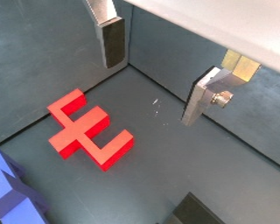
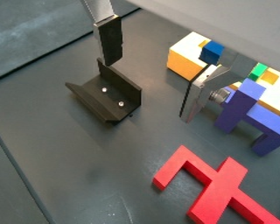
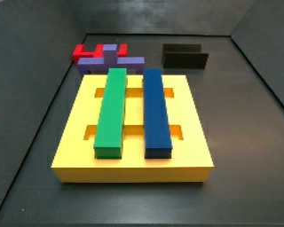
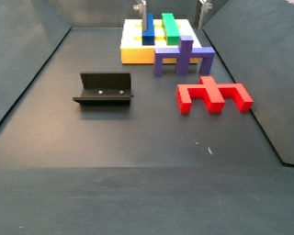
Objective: Pick up the purple object. Move up. Move to above the board. Insert the purple object.
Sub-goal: Pick up the purple object.
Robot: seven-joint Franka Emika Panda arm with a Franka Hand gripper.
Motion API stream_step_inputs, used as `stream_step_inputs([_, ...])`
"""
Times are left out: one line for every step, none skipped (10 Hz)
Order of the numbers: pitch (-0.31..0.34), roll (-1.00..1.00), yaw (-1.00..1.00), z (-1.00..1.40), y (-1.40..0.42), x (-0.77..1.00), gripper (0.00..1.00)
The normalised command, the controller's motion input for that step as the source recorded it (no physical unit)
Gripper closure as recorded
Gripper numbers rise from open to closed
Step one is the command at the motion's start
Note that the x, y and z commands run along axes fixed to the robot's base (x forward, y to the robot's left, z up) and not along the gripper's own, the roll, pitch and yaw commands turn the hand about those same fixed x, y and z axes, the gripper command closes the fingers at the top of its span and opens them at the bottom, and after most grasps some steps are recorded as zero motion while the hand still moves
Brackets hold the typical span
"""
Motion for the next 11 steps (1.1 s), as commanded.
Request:
stream_step_inputs([0.0,-0.01,0.0,0.0,0.0,0.0,0.0])
stream_step_inputs([-0.019,-0.08,0.0,-0.08,-0.16,0.0,0.0])
stream_step_inputs([-0.044,0.0,0.02,-0.25,-0.66,0.0,0.0])
stream_step_inputs([-0.144,0.01,0.09,-0.31,-0.77,0.0,0.0])
stream_step_inputs([-0.171,0.07,0.04,-0.36,-0.9,-0.08,0.0])
stream_step_inputs([-0.189,0.16,0.01,-0.47,-0.96,-0.18,0.0])
stream_step_inputs([-0.217,0.22,0.0,-0.55,-0.93,-0.35,0.0])
stream_step_inputs([-0.217,0.17,0.0,-0.48,-0.78,-0.48,0.0])
stream_step_inputs([-0.21,0.12,0.0,-0.36,-0.68,-0.53,0.0])
stream_step_inputs([-0.18,0.17,0.0,-0.29,-0.67,-0.46,0.0])
stream_step_inputs([-0.1,0.19,0.0,-0.22,-0.57,-0.41,0.0])
